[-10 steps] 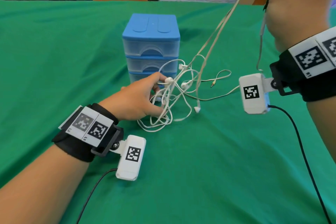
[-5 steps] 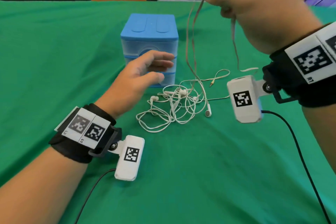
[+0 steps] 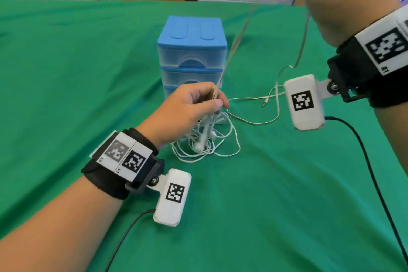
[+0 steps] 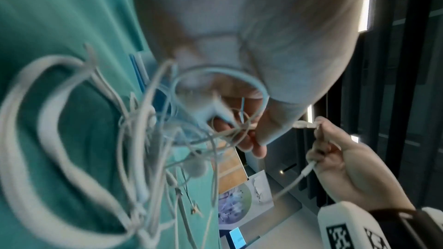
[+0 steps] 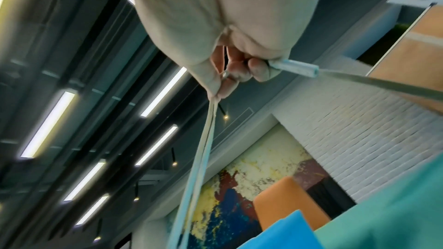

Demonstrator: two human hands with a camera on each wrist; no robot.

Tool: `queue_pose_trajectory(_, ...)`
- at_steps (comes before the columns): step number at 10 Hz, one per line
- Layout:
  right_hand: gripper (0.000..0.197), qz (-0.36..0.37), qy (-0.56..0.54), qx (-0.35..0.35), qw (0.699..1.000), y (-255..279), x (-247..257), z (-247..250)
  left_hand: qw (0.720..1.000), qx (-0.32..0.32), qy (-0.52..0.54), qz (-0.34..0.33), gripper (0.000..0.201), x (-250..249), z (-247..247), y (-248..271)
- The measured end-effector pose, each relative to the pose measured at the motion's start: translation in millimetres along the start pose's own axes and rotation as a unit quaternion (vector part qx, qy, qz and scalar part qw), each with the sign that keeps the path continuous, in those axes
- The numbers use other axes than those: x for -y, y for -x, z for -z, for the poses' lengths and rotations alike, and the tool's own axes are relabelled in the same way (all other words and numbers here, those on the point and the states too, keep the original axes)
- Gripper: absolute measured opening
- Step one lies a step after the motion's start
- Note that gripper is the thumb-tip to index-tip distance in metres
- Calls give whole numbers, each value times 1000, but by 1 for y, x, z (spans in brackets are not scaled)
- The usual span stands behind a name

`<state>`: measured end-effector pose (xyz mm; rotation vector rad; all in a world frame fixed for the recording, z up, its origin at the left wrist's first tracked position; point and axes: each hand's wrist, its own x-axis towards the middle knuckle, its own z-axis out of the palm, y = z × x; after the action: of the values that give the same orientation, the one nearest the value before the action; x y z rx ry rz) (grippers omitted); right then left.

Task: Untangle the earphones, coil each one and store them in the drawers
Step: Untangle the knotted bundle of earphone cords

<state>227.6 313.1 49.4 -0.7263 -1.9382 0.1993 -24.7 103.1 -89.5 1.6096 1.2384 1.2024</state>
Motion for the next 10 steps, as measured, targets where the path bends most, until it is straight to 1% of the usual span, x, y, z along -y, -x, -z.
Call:
queue_pose_trajectory(1, 19, -54, -82, -46, 994, -24, -60, 52, 999, 7, 28, 38, 10, 2, 9, 0)
queue_pose_trajectory(2, 32, -104, -7, -139, 985, 24, 3, -2, 997, 28, 46, 55, 10, 5, 14, 1)
queue_pose_trajectory(3, 17, -173, -18, -85, 981, 47, 41, -20, 997, 18, 59, 48, 13, 6, 16, 0)
queue_pose_trajectory(4, 11, -211, 14, -16, 977, 59, 33, -27, 996, 5, 77, 50, 18, 7, 15, -1)
queue_pose_trajectory(5, 13, -251, 37, 59, 965, 72, 32, -38, 994, -2, 92, 55, 21, 7, 15, -1)
queue_pose_trajectory(6, 32, -202, 93, 96, 970, 85, 42, -50, 994, 2, 87, 60, 22, 9, 15, -2)
queue_pose_trajectory(7, 45, -80, 40, 188, 978, 99, 70, -63, 994, 16, 91, 64, 24, 9, 14, -2)
queue_pose_trajectory(8, 50, -17, 4, 353, 935, 114, 91, -79, 992, 9, 104, 74, 24, 5, 10, -2)
queue_pose_trajectory(9, 39, -13, -15, 392, 920, 123, 91, -90, 977, 1, 189, 96, 39, 2, 10, -1)
queue_pose_trajectory(10, 26, -71, -73, 361, 927, 122, 83, -89, 964, 16, 244, 107, 45, -1, 13, 1)
